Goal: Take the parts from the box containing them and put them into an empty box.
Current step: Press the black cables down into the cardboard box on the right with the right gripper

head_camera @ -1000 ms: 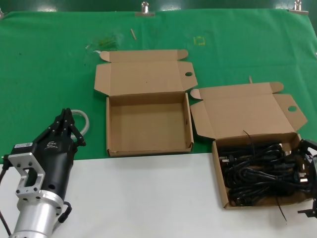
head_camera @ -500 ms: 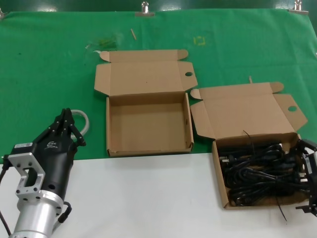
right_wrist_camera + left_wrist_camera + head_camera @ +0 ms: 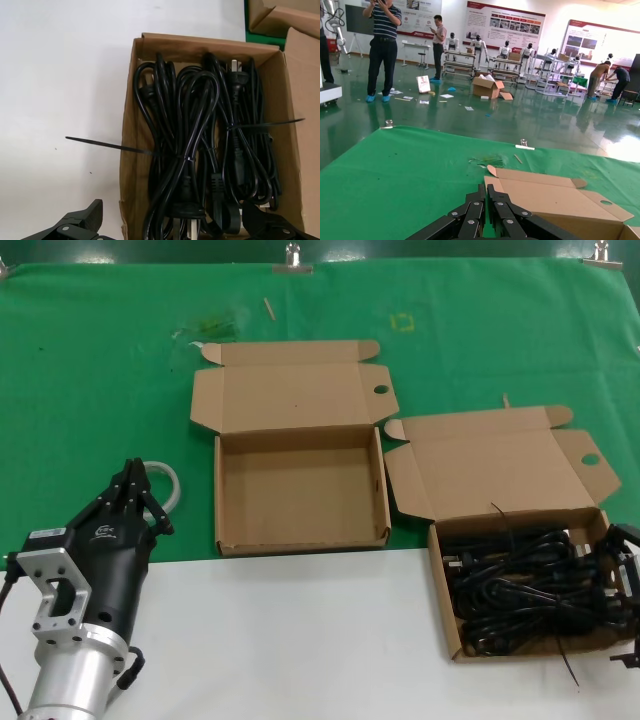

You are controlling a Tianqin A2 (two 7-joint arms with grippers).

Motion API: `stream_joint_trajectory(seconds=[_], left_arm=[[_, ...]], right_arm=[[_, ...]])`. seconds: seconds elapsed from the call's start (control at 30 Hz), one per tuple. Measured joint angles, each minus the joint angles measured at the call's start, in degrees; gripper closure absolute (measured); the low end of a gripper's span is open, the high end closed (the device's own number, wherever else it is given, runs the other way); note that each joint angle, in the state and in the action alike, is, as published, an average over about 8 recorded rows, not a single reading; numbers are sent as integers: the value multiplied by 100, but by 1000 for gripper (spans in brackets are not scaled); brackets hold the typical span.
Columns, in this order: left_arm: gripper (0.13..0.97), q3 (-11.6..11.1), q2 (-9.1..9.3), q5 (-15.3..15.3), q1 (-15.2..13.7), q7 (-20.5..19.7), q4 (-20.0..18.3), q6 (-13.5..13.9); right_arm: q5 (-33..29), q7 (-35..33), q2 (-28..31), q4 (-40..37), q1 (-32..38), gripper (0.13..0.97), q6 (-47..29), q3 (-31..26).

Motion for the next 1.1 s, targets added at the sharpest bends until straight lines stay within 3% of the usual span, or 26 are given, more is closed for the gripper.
stream_joint_trajectory(seconds=[0.37, 0.67, 0.97, 1.1], left_arm=[[941, 0, 0, 0, 0, 0, 0, 0], [941, 0, 0, 0, 0, 0, 0, 0], [941, 0, 0, 0, 0, 0, 0, 0], [941, 0, 0, 0, 0, 0, 0, 0]], right_arm=[[-119, -84, -195, -320, 172, 135, 62, 60], [-179, -199, -326, -633, 323, 199, 106, 68], [-181, -228, -380, -705, 353, 328, 105, 77], [-184, -239, -401, -730, 368, 425, 107, 78]])
